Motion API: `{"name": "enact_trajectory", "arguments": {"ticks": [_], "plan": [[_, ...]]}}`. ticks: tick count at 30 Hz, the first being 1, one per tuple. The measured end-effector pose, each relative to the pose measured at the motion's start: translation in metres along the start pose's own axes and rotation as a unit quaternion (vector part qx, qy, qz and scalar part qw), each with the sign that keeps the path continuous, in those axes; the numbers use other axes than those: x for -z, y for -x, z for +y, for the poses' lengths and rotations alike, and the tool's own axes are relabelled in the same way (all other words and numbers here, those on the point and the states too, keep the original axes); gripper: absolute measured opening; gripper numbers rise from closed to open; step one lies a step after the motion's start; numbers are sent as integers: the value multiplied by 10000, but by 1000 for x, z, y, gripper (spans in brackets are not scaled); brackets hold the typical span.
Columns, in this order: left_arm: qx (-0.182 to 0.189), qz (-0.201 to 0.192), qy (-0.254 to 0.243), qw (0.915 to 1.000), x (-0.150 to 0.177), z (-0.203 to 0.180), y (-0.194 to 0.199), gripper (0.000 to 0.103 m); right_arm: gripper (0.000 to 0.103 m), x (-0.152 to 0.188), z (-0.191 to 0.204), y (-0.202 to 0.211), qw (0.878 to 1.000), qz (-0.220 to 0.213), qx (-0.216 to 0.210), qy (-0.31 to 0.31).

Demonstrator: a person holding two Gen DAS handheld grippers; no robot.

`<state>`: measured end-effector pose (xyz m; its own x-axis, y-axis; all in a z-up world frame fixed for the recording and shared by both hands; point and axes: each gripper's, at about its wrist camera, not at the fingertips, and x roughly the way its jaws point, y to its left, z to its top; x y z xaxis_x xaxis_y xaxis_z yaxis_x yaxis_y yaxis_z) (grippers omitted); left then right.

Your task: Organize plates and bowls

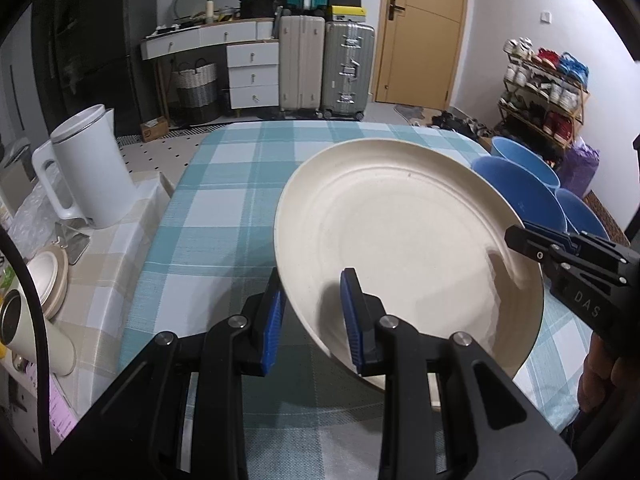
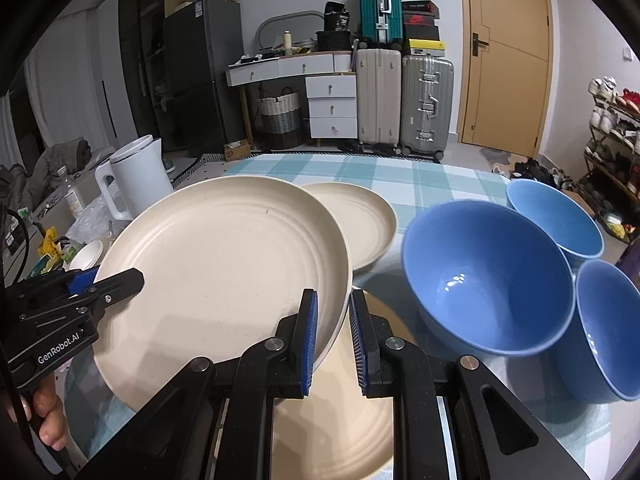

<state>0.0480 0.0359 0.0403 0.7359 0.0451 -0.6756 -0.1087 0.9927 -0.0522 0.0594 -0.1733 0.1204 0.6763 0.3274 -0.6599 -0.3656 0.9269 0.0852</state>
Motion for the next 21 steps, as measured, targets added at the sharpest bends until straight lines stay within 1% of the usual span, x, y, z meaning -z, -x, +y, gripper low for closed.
{"name": "enact_trajectory", "arguments": {"ticks": [5, 13, 21], "plan": [[139, 111, -211, 9996, 4, -9, -6, 24, 17, 8, -9, 5, 9999, 38, 55, -150], [261, 355, -427, 9981, 12, -15, -22, 24, 17, 26, -21, 10, 9994, 158, 106, -298], [263, 572, -551, 9965, 19, -19, -37, 25, 17, 38, -23, 8, 9990, 265, 162, -328]]}}
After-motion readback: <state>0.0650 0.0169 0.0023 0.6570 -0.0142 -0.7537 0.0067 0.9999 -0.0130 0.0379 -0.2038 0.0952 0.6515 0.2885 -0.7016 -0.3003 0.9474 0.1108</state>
